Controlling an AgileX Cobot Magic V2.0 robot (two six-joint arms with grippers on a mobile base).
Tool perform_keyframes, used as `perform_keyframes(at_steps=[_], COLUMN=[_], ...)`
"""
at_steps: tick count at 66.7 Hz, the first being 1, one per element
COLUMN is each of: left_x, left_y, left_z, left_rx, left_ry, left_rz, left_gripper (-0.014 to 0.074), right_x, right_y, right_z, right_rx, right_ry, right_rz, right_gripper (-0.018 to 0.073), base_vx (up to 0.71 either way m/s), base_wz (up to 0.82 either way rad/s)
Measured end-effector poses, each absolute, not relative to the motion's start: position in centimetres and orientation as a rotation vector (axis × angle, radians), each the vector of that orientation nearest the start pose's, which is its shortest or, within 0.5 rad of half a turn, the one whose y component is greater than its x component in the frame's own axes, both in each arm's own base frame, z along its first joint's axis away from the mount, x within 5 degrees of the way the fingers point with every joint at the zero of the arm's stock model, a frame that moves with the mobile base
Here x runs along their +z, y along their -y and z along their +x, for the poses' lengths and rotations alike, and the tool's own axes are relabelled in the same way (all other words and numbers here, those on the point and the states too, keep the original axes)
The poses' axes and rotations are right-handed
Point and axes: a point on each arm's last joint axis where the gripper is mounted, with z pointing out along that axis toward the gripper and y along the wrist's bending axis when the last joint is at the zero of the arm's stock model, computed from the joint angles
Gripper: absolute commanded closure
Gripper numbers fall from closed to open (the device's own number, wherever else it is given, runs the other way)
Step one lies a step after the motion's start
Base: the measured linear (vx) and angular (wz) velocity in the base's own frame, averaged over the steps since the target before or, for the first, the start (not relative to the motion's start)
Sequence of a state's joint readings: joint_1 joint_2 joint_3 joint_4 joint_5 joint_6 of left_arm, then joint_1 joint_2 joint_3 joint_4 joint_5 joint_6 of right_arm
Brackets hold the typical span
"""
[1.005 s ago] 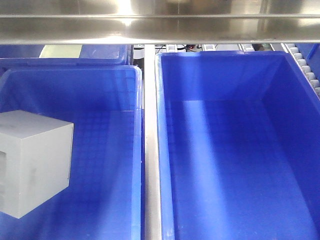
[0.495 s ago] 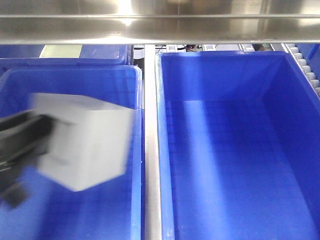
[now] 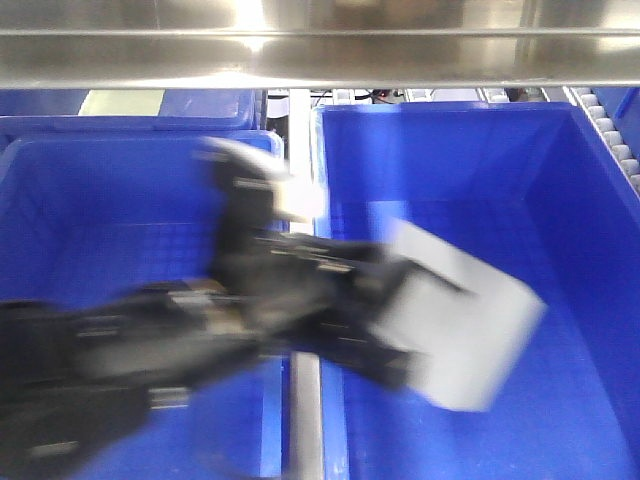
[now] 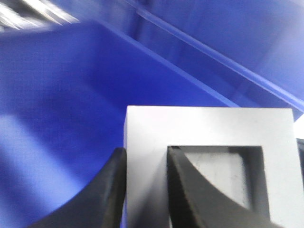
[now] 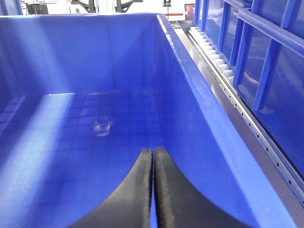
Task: Sort gray base to blue bin
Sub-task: 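Swing the left arm over the farther blue bin with the base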
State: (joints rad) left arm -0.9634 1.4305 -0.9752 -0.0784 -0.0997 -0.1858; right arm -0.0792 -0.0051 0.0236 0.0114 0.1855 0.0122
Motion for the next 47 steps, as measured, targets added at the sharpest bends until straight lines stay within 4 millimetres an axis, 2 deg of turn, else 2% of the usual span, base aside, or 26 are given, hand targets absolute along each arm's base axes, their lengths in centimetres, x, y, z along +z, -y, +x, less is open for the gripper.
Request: perform_keyframes(at_steps=[8,13,17,24,40,47], left_x=[30.6,29.3,28.5,25.9,20.2,19.0], left_y=[30.9,33.0,34.3,36.2,38.1,38.2], left_z=[20.3,21.7,22.5,23.7,24.9,24.9], left_rx=[-0.851,-0.835,-0.819,-0.766,-0.661,-0.641], left_ry=[-1.817,-1.854,-1.891,-2.005,-2.201,-2.235], left_rz=[0.685,0.700,0.715,0.764,0.846,0.859], left_gripper=[0.0593,0.0593,0.0593,0.0592,0.0583,0.0566], right_x=[18.9,18.9,18.9,18.9,18.9,18.9], right_y=[0.4,0.4,0.4,0.4,0.4,0.4], right_z=[5.6,5.6,5.6,5.6,5.6,5.6], right_rx=[-0.040,-0.040,-0.040,-0.040,-0.040,-0.040], right_ry=[-1.686,-1.685,-1.685,-1.685,-1.685,-1.685], right_rz=[0.085,0.085,0.085,0.085,0.085,0.085], right_gripper=[0.0564,0.0564,0.0564,0.0564,0.0564,0.0564], base_vx=[0.00,0.00,0.00,0.00,0.00,0.00], base_wz=[0.00,0.00,0.00,0.00,0.00,0.00])
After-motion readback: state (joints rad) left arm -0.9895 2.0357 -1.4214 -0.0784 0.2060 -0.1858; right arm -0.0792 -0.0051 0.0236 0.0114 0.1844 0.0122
